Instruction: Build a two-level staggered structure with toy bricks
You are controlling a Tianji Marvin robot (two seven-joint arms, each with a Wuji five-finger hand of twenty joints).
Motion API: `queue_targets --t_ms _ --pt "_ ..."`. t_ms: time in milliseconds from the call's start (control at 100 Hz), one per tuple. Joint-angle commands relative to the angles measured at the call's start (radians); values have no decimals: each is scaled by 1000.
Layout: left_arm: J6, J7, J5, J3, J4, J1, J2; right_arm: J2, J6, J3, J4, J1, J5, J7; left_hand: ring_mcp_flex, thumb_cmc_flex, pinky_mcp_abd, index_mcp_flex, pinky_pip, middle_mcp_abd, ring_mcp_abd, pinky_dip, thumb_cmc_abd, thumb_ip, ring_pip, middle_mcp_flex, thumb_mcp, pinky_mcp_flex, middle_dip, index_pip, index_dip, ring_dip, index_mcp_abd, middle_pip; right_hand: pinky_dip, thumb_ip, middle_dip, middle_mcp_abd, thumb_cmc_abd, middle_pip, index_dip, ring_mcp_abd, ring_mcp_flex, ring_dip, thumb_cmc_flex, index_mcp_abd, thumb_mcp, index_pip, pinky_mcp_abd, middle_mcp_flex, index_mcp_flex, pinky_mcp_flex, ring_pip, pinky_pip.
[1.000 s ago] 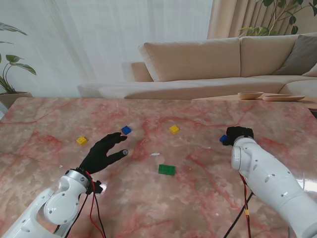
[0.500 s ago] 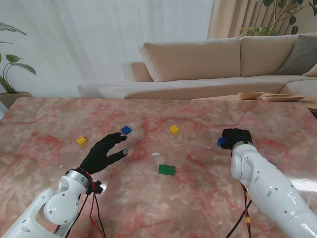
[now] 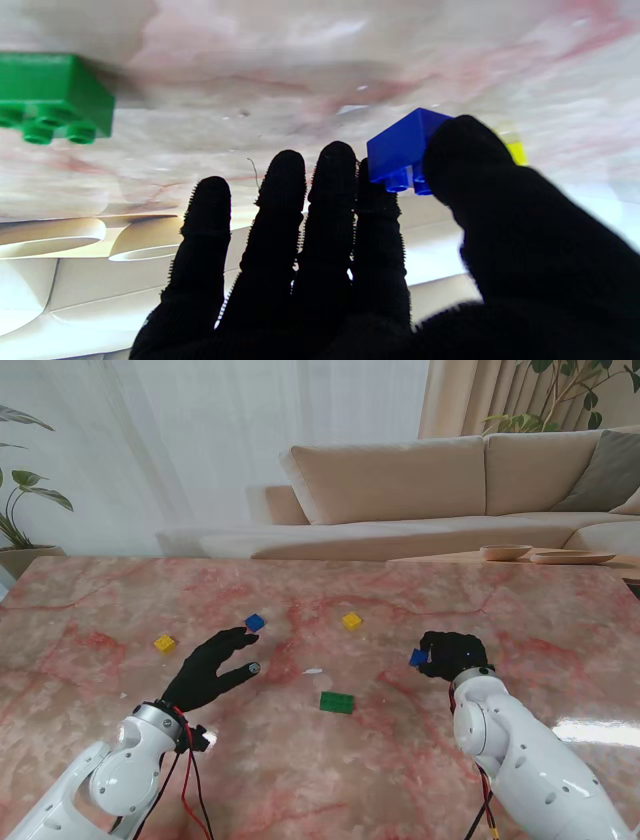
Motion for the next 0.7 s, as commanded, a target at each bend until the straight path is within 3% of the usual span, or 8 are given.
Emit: queue_targets --t_ms 0,300,690 --pt "-4 4 2 4 0 7 -2 -12 -14 -4 -27 -43 -16 6 11 24 -28 12 -33 -21 -50 1 22 -3 -35 -16 -20 -9 -12 -2 8 -11 -25 -24 32 -29 19 -19 23 -14 12 -12 36 20 38 -95 29 103 10 13 56 2 15 30" --pt "-12 16 10 9 1 5 -3 -9 -99 8 -142 -147 -62 -30 11 25 -29 12 -41 -20 -49 3 21 -3 -36 -18 -20 -9 -13 -3 8 -11 -23 -24 31 -30 22 -19 22 -30 5 -11 33 20 33 -94 36 99 9 11 52 -2 4 24" --pt "-23 24 17 11 -3 9 -3 -12 -129 -62 -143 -177 -65 -86 11 26 -30 13 -42 -20 -49 8 21 -3 -36 -17 -20 -7 -13 -3 9 -11 -23 -24 32 -32 28 -17 22 -37 3 -10 33 22 25 -91 37 98 11 13 54 -3 -1 20"
